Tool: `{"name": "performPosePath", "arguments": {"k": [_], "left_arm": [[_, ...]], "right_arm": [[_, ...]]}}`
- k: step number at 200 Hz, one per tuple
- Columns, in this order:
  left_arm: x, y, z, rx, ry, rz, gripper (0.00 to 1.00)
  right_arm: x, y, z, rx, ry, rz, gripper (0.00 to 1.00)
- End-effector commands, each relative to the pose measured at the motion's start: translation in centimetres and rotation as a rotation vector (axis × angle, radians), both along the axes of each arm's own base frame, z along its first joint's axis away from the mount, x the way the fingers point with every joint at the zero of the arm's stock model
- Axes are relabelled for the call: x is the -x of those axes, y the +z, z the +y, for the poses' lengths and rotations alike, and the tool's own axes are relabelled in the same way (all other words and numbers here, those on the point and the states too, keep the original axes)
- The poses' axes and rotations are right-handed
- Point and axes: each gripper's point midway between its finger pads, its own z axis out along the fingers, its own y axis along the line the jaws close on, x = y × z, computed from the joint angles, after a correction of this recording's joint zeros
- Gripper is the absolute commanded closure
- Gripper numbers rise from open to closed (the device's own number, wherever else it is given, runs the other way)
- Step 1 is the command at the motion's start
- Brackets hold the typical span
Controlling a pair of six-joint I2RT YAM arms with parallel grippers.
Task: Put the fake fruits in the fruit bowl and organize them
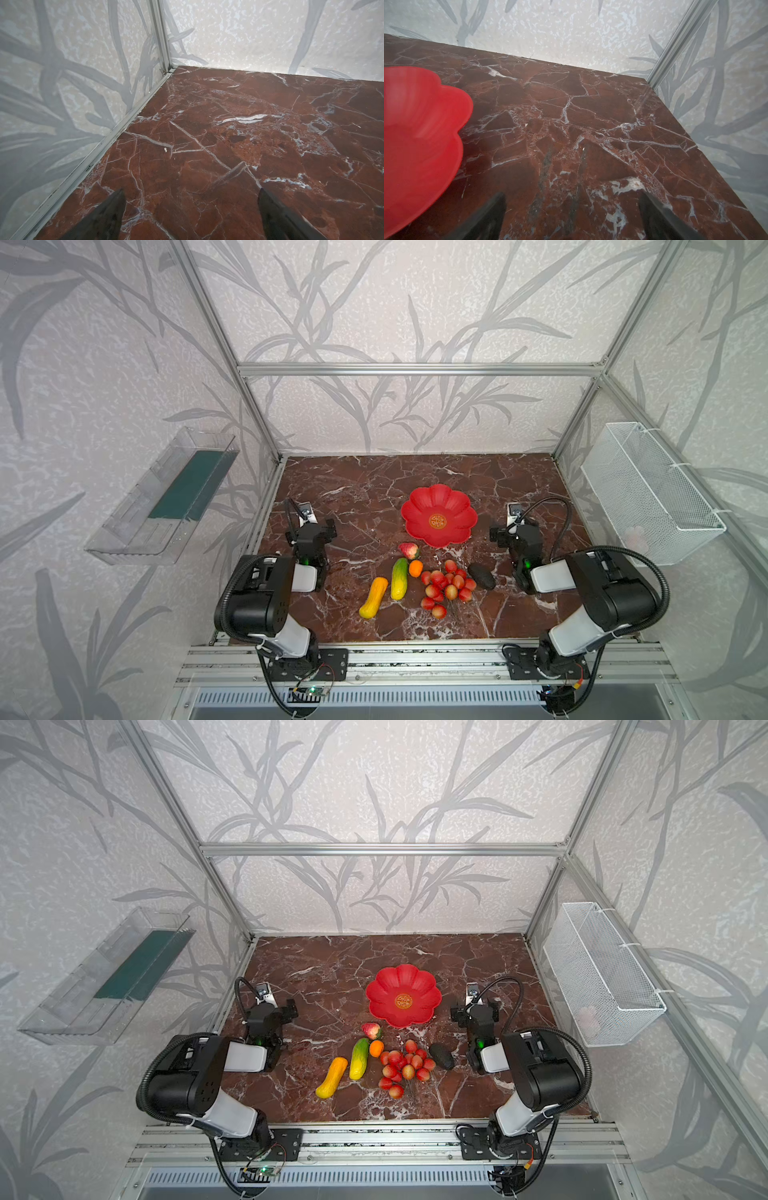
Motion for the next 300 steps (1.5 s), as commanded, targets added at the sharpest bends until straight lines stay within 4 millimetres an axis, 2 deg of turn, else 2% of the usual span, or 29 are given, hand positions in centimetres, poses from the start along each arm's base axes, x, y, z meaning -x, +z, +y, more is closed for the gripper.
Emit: {"name": "performPosePath", "arguments": {"k": [1, 158, 177, 200, 214, 228, 244, 251, 263, 271, 279, 289, 300], "left_arm": [[-0.4, 0.4, 0.2, -0.003, 0.010, -0.009, 0.01], [-0.1, 0.6, -0.1, -0.001, -0.013, -0.030, 0.01], [0.5, 2.1, -0.5, -0.023, -0.020, -0.054, 0.01], [1.1, 5.2, -1.0, -0.059, 0.008, -0.028, 0.01], [1.6, 6.9, -1.3, 0.055, 0.036, -0.031, 0.01], [1.5, 8.9, -2.8, 0.136, -0.041, -0.054, 0.01], [1.6, 11.2, -4.2, 0.198, -0.108, -0.049, 0.02], [1.9, 12.2, -4.5, 0.216, -0.120, -0.048, 0.02], [2.6, 13.1, -4.5, 0.237, -0.118, -0.043, 0.02], [3.2, 13.6, -4.4, 0.243, -0.113, -0.041, 0.03], [3.9, 13.9, -4.2, 0.251, -0.103, -0.040, 0.03], [4.8, 14.0, -4.0, 0.264, -0.089, -0.031, 0.03], [5.9, 14.4, -3.9, 0.276, -0.086, -0.023, 0.03]], "right_arm": [[-0.4, 1.0, -0.2, -0.014, -0.013, -0.029, 0.01], [-0.4, 1.0, -0.2, -0.013, -0.015, -0.029, 0.01], [-0.1, 1.7, -0.3, 0.013, -0.048, -0.057, 0.01], [0.6, 2.3, 0.0, 0.015, -0.027, -0.084, 0.01], [0.5, 2.4, 0.1, 0.017, -0.025, -0.087, 0.01], [0.3, 2.5, 0.1, 0.016, -0.026, -0.077, 0.01], [-0.1, 4.5, 0.7, 0.052, -0.016, -0.036, 0.01], [-0.3, 6.0, 1.0, 0.041, -0.004, -0.005, 0.01], [-0.4, 9.2, 1.2, -0.043, -0.017, -0.010, 0.01], [-0.4, 11.5, 2.4, -0.119, 0.034, -0.031, 0.01], [-0.4, 13.0, 2.8, -0.188, 0.044, -0.053, 0.01], [-0.1, 13.9, 3.0, -0.321, 0.031, -0.060, 0.01], [0.7, 13.9, 4.8, -0.387, 0.162, -0.016, 0.01]]}}
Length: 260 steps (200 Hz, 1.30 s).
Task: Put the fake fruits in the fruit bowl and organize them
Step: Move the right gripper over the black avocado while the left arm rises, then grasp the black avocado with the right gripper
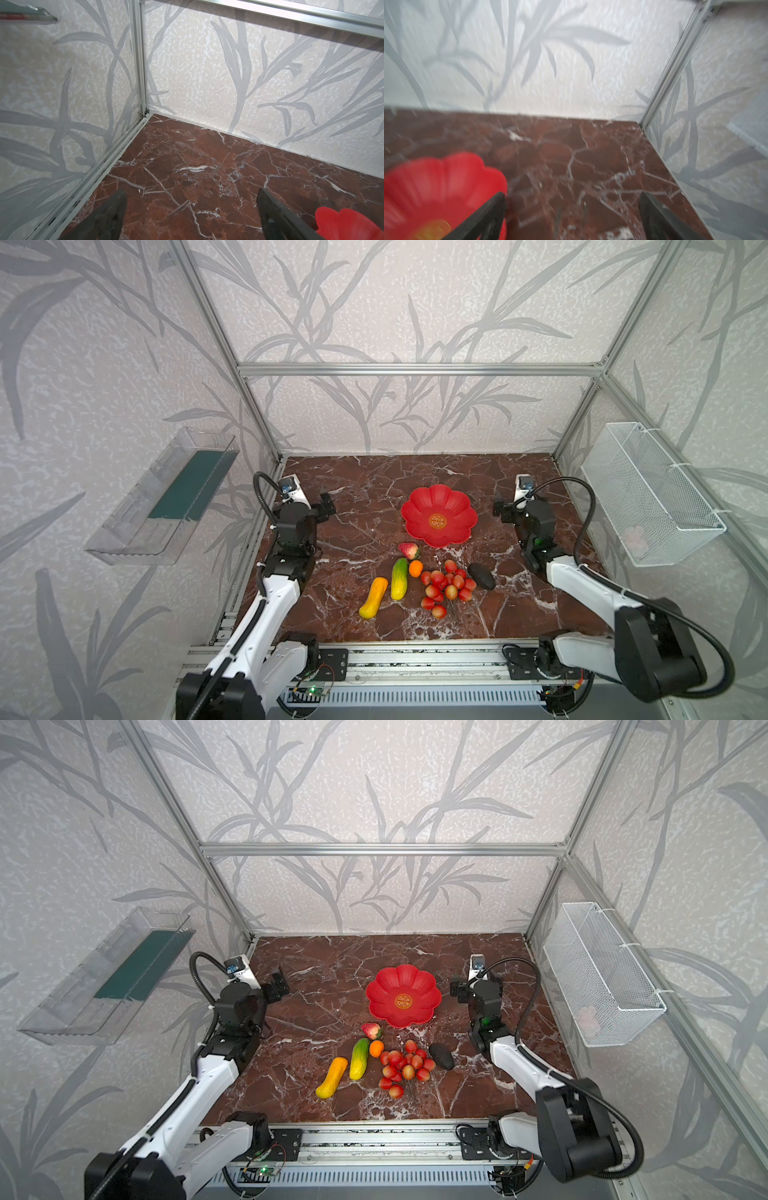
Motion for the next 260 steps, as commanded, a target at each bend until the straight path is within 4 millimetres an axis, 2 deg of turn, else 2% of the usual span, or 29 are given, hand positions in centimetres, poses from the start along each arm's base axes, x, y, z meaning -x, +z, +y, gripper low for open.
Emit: {"name": "performPosePath", "arguments": {"k": [1, 18, 30, 49, 65, 87, 106, 124, 149, 188, 210, 260], "left_arm": [[2.8, -2.5, -0.1, 0.062, 0.003, 0.148, 0.03], [4.5, -1.9, 0.0, 0.063, -0.002, 0.170, 0.03], [5.5, -1.7, -0.1, 0.061, -0.013, 0.190, 0.03], [7.0, -1.2, -0.7, 0.034, -0.065, 0.233, 0.03], [8.1, -2.0, -0.8, 0.030, -0.074, 0.275, 0.04], [8.7, -3.2, -1.1, 0.052, -0.095, 0.275, 0.04], [8.6, -2.4, -1.7, 0.071, -0.127, 0.234, 0.04], [8.6, -2.0, -1.6, 0.068, -0.119, 0.222, 0.04], [8.6, -1.9, -1.8, 0.082, -0.134, 0.219, 0.04], [8.6, -1.7, -1.9, 0.091, -0.143, 0.213, 0.04], [8.8, -1.7, -1.9, 0.095, -0.144, 0.201, 0.03], [8.9, -1.6, -1.7, 0.096, -0.136, 0.192, 0.03]], "right_arm": [[1.8, -1.8, 2.7, -0.207, 0.174, 0.153, 0.01], [3.6, -2.1, 4.5, -0.240, 0.299, 0.180, 0.00], [4.9, -2.7, 5.2, -0.258, 0.336, 0.264, 0.05], [7.8, -4.7, 6.2, -0.208, 0.344, 0.443, 0.08], [10.6, -7.0, 6.2, -0.104, 0.309, 0.586, 0.08], [13.9, -9.9, 6.5, -0.066, 0.302, 0.757, 0.11], [16.4, -12.2, 7.4, -0.045, 0.318, 0.853, 0.14], [17.8, -14.4, 7.7, -0.045, 0.299, 0.901, 0.16], [18.2, -15.9, 8.4, -0.065, 0.300, 0.923, 0.19], [17.4, -17.7, 8.1, -0.025, 0.235, 0.939, 0.20], [17.0, -18.4, 8.7, -0.039, 0.240, 0.952, 0.21], [16.3, -20.4, 8.8, -0.030, 0.203, 0.982, 0.31]]}}
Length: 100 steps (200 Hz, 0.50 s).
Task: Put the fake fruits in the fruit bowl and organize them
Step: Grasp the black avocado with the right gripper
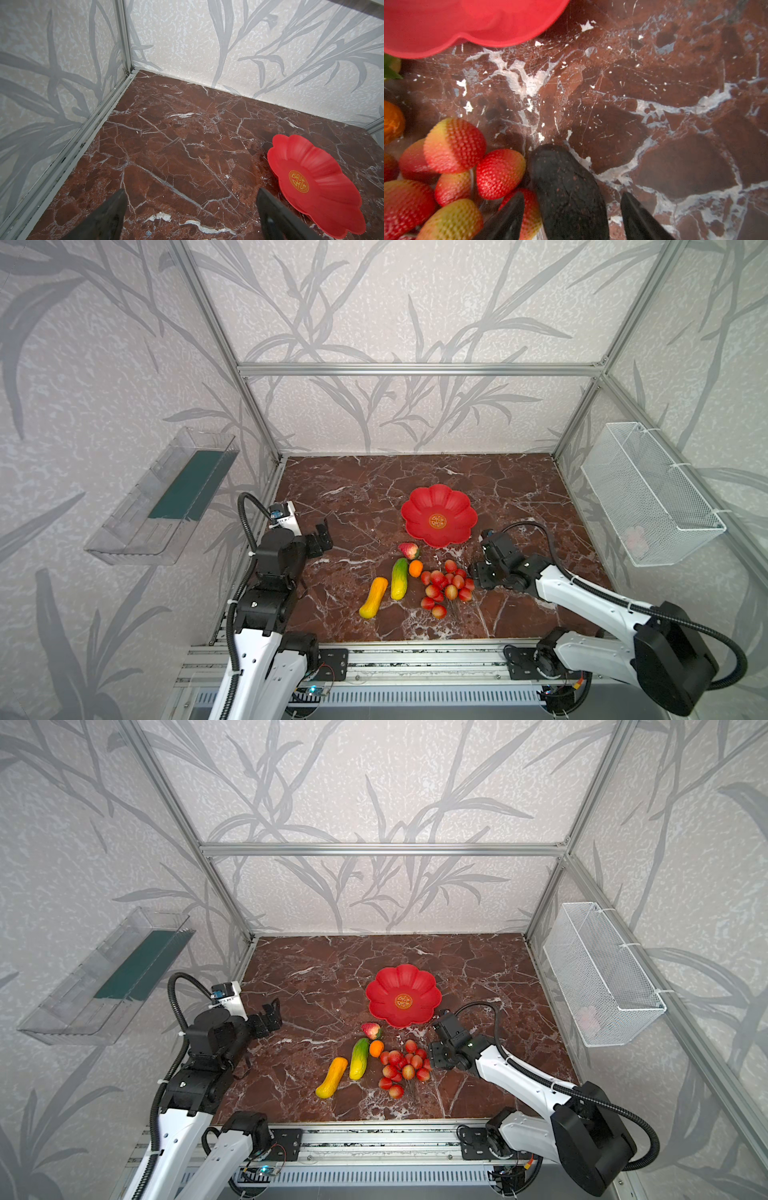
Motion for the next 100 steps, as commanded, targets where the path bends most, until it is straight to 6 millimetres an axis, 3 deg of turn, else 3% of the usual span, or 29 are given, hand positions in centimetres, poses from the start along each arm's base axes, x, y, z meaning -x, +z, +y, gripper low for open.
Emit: {"name": "performPosePath", "arguments": {"k": [1, 33, 58, 79, 100], "left_arm": [[0.3, -0.6, 0.2, 0.017, 0.012, 0.014, 0.03], [0.3, -0.6, 0.2, 0.020, 0.014, 0.011, 0.03], [0.2, -0.6, 0.2, 0.025, 0.011, 0.011, 0.03], [0.2, -0.7, 0.2, 0.024, 0.011, 0.013, 0.03], [0.2, -0.7, 0.2, 0.024, 0.013, 0.011, 0.03]], "right_arm": [[-0.3, -0.8, 0.0, 0.012, -0.023, 0.002, 0.31], [-0.2, -1.6, -0.5, 0.048, -0.032, 0.018, 0.43], [-0.5, -0.8, -1.1, 0.059, -0.054, -0.017, 0.55], [-1.0, 1.7, -2.3, 0.089, -0.077, -0.094, 0.61], [-1.8, 5.8, -2.0, 0.035, -0.059, -0.231, 0.63]]}}
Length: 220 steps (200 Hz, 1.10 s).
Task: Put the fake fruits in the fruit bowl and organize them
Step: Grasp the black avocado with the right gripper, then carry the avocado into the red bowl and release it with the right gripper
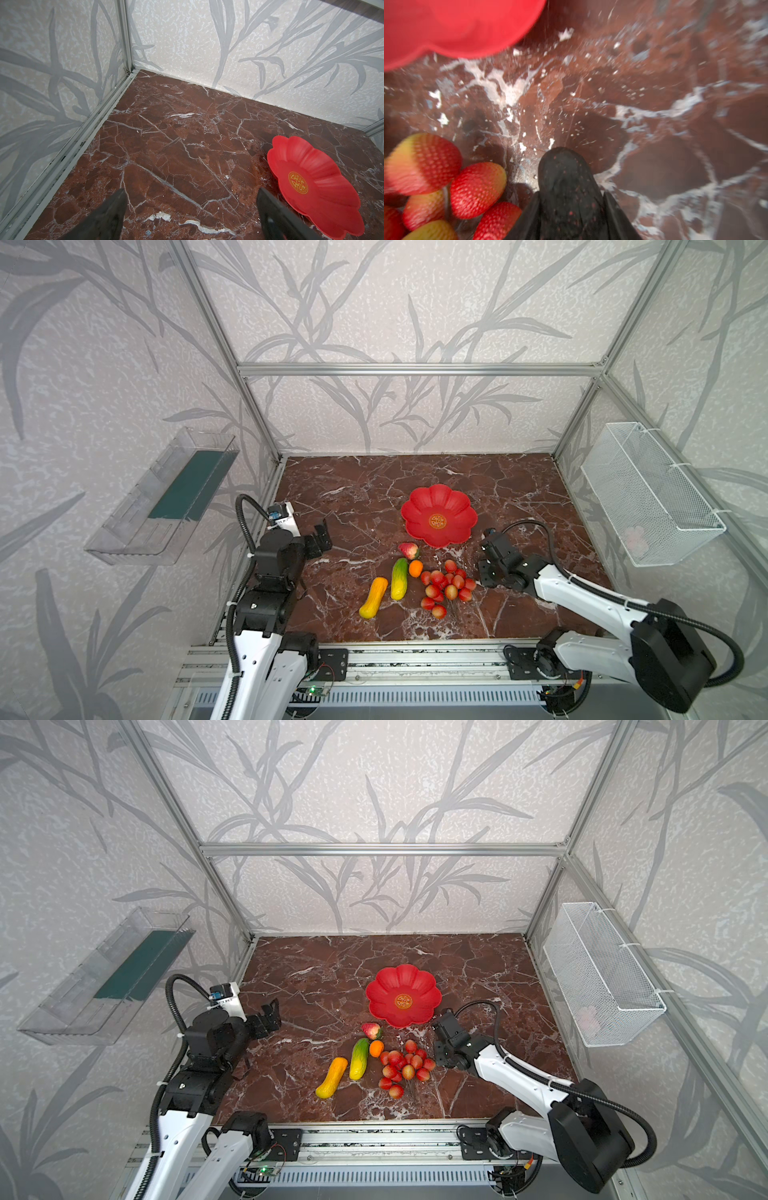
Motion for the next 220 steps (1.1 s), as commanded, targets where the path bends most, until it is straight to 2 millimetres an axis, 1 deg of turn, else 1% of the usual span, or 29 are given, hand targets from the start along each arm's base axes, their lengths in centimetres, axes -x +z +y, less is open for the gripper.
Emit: {"name": "performPosePath", "arguments": {"k": [1, 9, 13, 15, 26, 36, 55, 76, 86, 97, 105, 111, 112, 126, 129, 130, 133, 150, 173, 191, 206, 220], "left_arm": [[0.1, -0.5, 0.1, 0.014, 0.009, 0.010, 0.03], [0.1, -0.4, 0.1, 0.018, 0.007, 0.008, 0.03], [0.1, -0.4, 0.1, 0.019, 0.006, 0.007, 0.03], [0.0, -0.4, 0.1, 0.019, 0.005, 0.007, 0.03], [0.0, -0.5, 0.1, 0.024, 0.004, 0.009, 0.03], [0.0, -0.6, 0.0, 0.029, 0.003, 0.012, 0.03], [0.0, -0.6, 0.0, 0.033, 0.003, 0.014, 0.03], [0.1, -0.7, 0.1, 0.033, 0.004, 0.015, 0.03], [0.2, -0.7, 0.1, 0.034, 0.005, 0.017, 0.03], [0.2, -0.8, 0.1, 0.035, 0.006, 0.019, 0.03], [0.2, -0.7, 0.1, 0.035, 0.006, 0.017, 0.03], [0.2, -0.7, 0.1, 0.035, 0.007, 0.018, 0.03], [0.2, -0.7, 0.1, 0.035, 0.007, 0.018, 0.03], [0.2, -0.6, 0.2, 0.034, 0.009, 0.016, 0.03], [0.2, -0.6, 0.2, 0.034, 0.008, 0.015, 0.03], [0.2, -0.6, 0.2, 0.034, 0.007, 0.015, 0.03], [0.2, -0.7, 0.2, 0.033, 0.009, 0.016, 0.03], [0.2, -0.6, 0.2, 0.034, 0.008, 0.016, 0.03], [0.3, -0.7, 0.2, 0.037, 0.007, 0.017, 0.03], [0.3, -0.7, 0.2, 0.040, 0.009, 0.020, 0.04], [0.4, -0.5, 0.1, 0.042, 0.007, 0.020, 0.05], [0.5, -0.5, -0.1, 0.046, -0.008, 0.020, 0.08]], "right_arm": [[-1.1, 4.6, -0.5, -0.009, 0.001, -0.155, 0.63], [-1.5, 6.5, 0.0, -0.041, 0.015, -0.203, 0.65], [-1.6, 7.0, 0.1, -0.048, 0.020, -0.212, 0.65], [-1.8, 7.6, 0.3, -0.057, 0.026, -0.223, 0.65], [-2.5, 9.0, 1.1, -0.074, 0.046, -0.244, 0.65], [-3.6, 10.0, 2.3, -0.088, 0.079, -0.259, 0.65], [-6.0, 10.5, 4.7, -0.085, 0.137, -0.248, 0.65], [-8.7, 10.4, 7.4, -0.100, 0.184, -0.247, 0.65], [-10.2, 9.7, 8.7, -0.100, 0.206, -0.234, 0.65], [-11.5, 9.0, 9.7, -0.090, 0.222, -0.218, 0.65], [-12.6, 8.1, 10.6, -0.078, 0.233, -0.195, 0.65], [-13.1, 7.8, 11.1, -0.077, 0.237, -0.190, 0.65], [-13.3, 7.5, 11.2, -0.074, 0.238, -0.183, 0.65], [-14.6, 6.4, 12.1, -0.065, 0.245, -0.165, 0.65], [-14.8, 6.6, 12.3, -0.067, 0.247, -0.170, 0.65], [-14.9, 6.0, 12.4, -0.061, 0.248, -0.159, 0.65], [-15.1, 5.4, 12.5, -0.055, 0.248, -0.147, 0.65], [-16.4, 3.8, 13.2, -0.037, 0.248, -0.128, 0.63], [-17.6, 2.0, 13.7, -0.015, 0.246, -0.105, 0.61], [-18.1, 0.5, 13.9, -0.006, 0.242, -0.078, 0.59], [-18.2, -0.5, 13.9, -0.003, 0.236, -0.055, 0.55], [-18.3, -1.0, 14.1, -0.008, 0.234, -0.042, 0.49]]}}
